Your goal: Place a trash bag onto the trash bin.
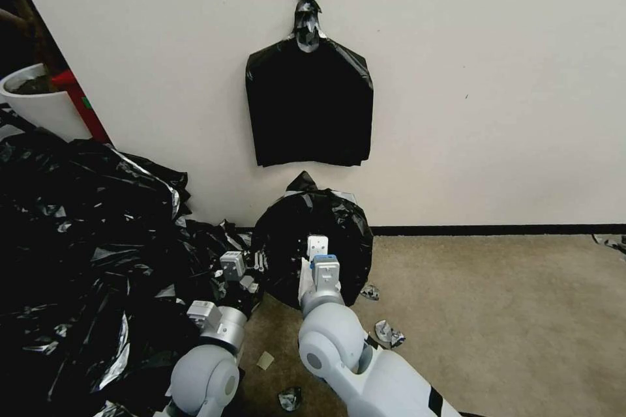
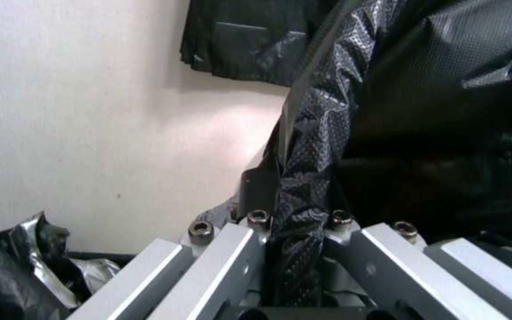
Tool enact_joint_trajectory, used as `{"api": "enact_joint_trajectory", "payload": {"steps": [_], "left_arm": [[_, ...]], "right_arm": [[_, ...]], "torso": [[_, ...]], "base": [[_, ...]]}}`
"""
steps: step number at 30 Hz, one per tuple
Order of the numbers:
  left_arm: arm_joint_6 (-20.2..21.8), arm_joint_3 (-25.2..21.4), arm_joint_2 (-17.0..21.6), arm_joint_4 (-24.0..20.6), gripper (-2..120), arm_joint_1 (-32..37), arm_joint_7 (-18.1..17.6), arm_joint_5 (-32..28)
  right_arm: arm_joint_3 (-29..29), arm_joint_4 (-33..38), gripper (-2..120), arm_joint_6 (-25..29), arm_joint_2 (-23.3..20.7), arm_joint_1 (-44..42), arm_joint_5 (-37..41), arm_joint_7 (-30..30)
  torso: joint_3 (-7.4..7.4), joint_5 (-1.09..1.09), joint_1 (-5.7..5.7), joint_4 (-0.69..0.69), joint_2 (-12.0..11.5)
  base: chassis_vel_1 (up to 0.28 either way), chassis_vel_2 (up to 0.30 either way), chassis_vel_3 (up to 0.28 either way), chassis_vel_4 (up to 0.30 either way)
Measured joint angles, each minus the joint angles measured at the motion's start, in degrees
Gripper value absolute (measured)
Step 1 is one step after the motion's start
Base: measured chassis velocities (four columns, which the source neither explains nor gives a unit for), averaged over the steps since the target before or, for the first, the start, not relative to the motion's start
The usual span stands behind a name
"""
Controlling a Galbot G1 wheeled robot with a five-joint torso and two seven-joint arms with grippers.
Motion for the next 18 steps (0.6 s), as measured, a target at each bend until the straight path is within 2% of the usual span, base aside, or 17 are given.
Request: {"api": "enact_joint_trajectory", "payload": {"steps": [8,13,18], "left_arm": [[0.4,0.2,-0.1,-0.6,2,0.6,0.2,0.0],[2.9,0.5,-0.5,-2.0,2,0.9,0.2,-3.6],[3.9,0.5,-0.5,-2.7,2,1.5,0.1,-4.5]], "right_arm": [[1.9,-2.0,0,-0.8,-0.9,1.1,3.3,-0.8],[2.7,-3.4,0,-1.3,-1.2,1.9,4.9,-1.8],[3.1,-4.7,0,-1.7,-1.1,2.8,5.1,-2.2]], "torso": [[0.00,0.00,0.00,0.00,0.0],[0.00,0.00,0.00,0.00,0.0],[0.00,0.00,0.00,0.00,0.0]], "base": [[0.000,0.000,0.000,0.000],[0.000,0.000,0.000,0.000],[0.000,0.000,0.000,0.000]]}}
